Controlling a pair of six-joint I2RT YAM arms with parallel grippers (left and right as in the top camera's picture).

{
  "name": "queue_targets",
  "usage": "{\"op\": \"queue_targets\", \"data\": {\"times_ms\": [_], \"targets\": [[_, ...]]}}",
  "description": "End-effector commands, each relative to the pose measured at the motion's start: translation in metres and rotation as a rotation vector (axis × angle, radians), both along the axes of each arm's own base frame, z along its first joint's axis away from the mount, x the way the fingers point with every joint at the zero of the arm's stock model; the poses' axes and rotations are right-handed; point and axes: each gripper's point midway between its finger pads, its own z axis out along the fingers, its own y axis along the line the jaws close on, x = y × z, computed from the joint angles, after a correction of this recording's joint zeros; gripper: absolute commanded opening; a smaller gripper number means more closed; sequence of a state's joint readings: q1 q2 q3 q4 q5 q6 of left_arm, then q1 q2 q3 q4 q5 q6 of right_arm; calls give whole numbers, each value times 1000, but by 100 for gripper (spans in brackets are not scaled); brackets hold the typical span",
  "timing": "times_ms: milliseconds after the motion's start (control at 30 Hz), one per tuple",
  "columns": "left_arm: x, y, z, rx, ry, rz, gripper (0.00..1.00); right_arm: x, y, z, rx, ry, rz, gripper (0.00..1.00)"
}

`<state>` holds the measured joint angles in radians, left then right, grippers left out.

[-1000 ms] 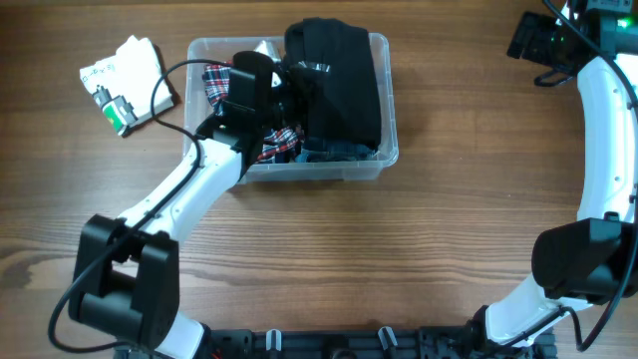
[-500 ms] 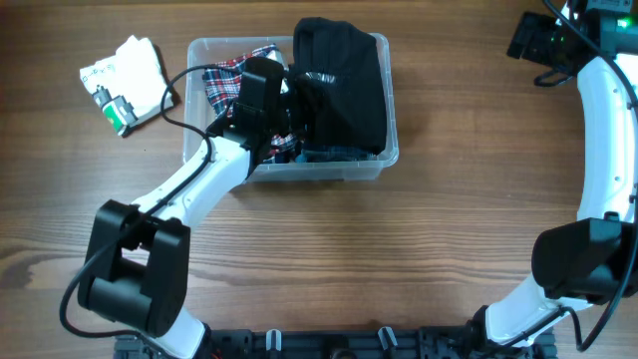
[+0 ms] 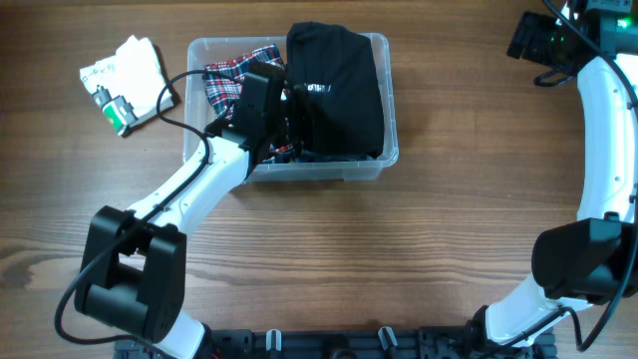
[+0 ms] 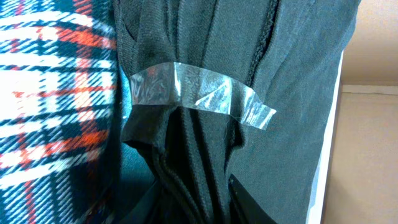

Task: Pack container
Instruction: 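Lower the black garment onto the denim in the container's right half, then press and smooth the black garment flat with the left gripper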

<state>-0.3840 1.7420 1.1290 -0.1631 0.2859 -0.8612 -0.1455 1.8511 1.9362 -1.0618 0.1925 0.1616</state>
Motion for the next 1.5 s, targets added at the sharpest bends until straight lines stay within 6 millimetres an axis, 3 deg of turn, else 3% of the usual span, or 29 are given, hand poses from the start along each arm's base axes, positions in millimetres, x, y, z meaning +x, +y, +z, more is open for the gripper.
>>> {"op": "queue_targets", "data": {"times_ms": [0,67,267,400,500,733,900,1067,1167,1267,1467], "targets": [[-6,-5,22,10,-47,-29,27,1,-2,-3,-16,9,-4,100],[-7,-6,29,17,-74,-43,33,1,-2,-3,-16,9,-4,100],[-12,6,46,67,-113,-17,63,1,-2,-3,-16,9,-4,100],[-13,6,48,81,-128,-34,72,1,-2,-3,-16,8,-4,100],[-12,6,49,79,-131,-34,73,1,-2,-3,-16,8,-4,100],[-6,4,82,85,-263,-73,63,1,-2,-3,-16,8,-4,100],[-6,5,119,77,-355,-81,63,1,-2,-3,-16,8,-4,100],[-8,5,142,56,-409,-74,62,1,-2,-3,-16,8,-4,100],[4,2,170,19,-520,-52,50,1,-2,-3,-16,8,-4,100],[16,6,199,1,-635,5,4,1,-2,-3,-16,8,-4,100],[26,1,216,30,-692,-18,3,1,-2,-3,-16,8,-4,100]]}}
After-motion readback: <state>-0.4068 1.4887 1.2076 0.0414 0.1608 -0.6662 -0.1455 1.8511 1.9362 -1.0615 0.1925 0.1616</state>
